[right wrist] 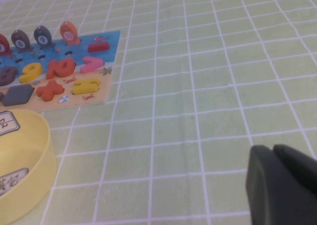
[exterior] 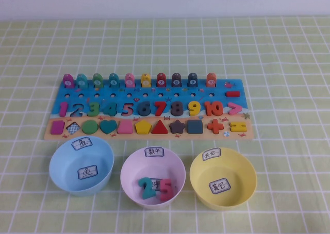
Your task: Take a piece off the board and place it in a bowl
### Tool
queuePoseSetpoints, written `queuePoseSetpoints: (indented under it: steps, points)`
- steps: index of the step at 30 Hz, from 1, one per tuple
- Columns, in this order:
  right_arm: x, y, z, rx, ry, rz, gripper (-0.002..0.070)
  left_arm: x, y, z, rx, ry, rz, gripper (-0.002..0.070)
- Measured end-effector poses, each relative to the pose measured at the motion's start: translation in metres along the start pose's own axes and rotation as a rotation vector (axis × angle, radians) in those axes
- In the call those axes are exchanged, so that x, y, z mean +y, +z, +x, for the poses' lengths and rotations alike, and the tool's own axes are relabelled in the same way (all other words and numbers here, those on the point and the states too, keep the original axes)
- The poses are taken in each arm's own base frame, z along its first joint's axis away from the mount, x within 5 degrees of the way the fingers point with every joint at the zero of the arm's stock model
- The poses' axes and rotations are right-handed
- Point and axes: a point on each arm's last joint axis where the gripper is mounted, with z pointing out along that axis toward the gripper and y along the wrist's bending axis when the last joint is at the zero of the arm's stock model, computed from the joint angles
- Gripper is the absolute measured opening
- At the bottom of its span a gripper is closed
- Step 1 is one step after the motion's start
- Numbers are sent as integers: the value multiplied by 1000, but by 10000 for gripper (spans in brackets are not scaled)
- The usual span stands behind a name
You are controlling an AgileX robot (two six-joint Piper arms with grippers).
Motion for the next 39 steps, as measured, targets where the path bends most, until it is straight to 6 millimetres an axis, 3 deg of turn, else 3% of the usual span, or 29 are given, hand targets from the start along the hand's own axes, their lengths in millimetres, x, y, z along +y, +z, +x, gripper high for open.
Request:
queuePoseSetpoints:
  steps: [7,12,15,21,26,31,39]
  points:
    - [0,0,0,0,0,0,-17,-1,0,-5,-55,-9,12,-4]
    - [0,0,0,0,0,0,-17,-2,0,0,16,2,2,-4]
    - [0,0,0,0,0,0,-17,-19,-1,-7,112,108,13,-4]
    - [0,0,0,0,0,0,-17,-71,11,-45,388,398,-53,-4]
    - [0,0,0,0,0,0,-17,-101,42,-71,678,633,-134,-4]
    - [0,0,0,0,0,0,-17,-124,91,-96,880,757,-178,-4]
    - [0,0,0,0,0,0,-17,-121,179,-95,1152,775,-272,-4]
